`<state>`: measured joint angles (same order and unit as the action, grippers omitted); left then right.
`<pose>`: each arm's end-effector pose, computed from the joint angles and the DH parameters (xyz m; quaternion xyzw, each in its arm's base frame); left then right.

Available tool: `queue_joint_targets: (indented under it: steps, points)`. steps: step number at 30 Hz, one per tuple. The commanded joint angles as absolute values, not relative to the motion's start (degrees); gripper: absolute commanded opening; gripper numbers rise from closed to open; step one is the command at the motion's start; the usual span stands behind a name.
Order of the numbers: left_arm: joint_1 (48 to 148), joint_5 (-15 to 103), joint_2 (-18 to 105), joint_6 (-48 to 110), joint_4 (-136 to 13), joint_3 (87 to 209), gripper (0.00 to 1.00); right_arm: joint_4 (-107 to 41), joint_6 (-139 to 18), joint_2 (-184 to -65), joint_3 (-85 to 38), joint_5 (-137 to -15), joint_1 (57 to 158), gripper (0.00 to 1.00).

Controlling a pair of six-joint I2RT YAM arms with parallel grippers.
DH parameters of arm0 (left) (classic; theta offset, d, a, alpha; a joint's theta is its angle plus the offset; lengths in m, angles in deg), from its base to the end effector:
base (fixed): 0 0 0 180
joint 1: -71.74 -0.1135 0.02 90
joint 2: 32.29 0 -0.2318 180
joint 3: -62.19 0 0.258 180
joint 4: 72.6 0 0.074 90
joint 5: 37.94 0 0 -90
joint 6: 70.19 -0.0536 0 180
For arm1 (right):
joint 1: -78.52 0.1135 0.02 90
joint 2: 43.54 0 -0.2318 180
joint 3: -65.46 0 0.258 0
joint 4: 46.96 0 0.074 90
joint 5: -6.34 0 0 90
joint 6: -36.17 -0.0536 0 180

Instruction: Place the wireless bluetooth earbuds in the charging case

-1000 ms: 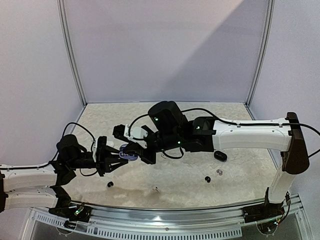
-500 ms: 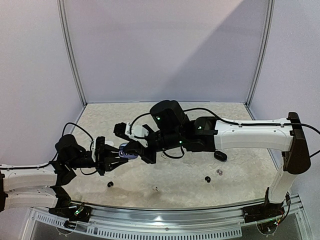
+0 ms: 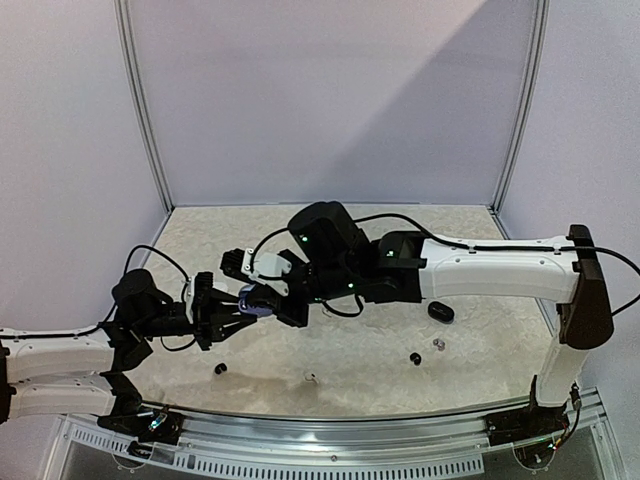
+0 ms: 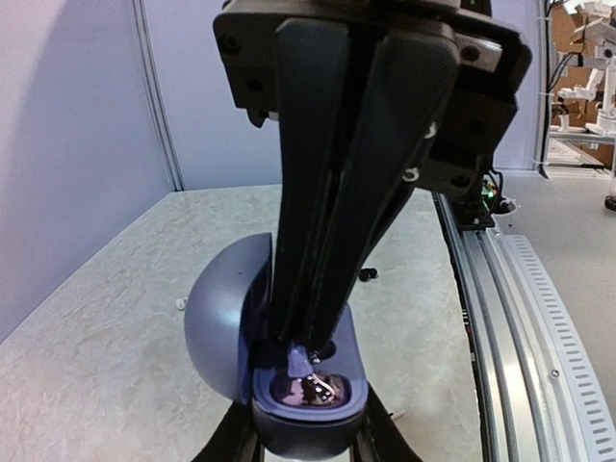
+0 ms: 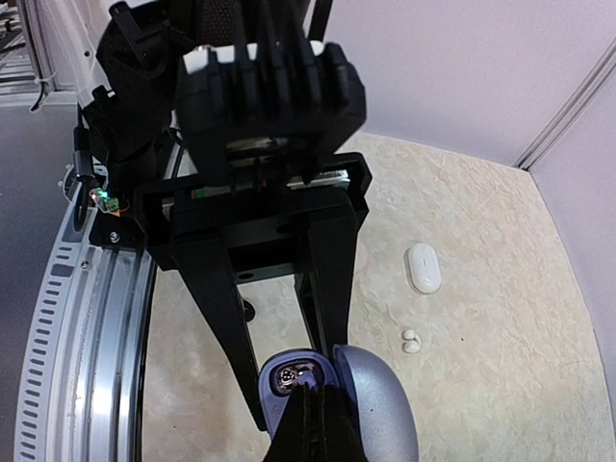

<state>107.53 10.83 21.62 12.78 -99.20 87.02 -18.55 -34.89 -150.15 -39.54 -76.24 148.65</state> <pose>0.1603 -0.1592 0.1705 0.4735 0.5405 -0.4071 0.5639 0.1479 0.4296 0.2648 -0.6292 0.5934 0.2660 0.4256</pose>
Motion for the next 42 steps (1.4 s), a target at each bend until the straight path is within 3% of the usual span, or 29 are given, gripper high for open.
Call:
queue_joint_targets:
  steps: [1,23,33,37,42]
  points:
    - [108.7,10.5,20.3,12.7,-102.5,87.4,0.0,-13.8,-33.6,-153.6,-39.4,-80.3,149.1,0.03]
    - [108.7,11.8,20.2,15.3,-100.1,87.5,0.0,-13.6,-33.8,-145.4,-39.7,-76.5,149.4,0.29]
    - [108.7,12.9,20.3,16.8,-99.5,87.6,0.0,-15.4,-37.3,-137.9,-38.6,-72.7,147.3,0.33]
    - [108.7,13.5,20.4,17.1,-99.5,87.3,0.0,-11.2,-47.0,-132.2,-35.5,-81.4,140.6,0.33]
    - [108.7,14.0,20.4,17.4,-99.6,87.2,0.0,8.7,-62.8,-130.5,-34.2,-98.0,129.7,0.29]
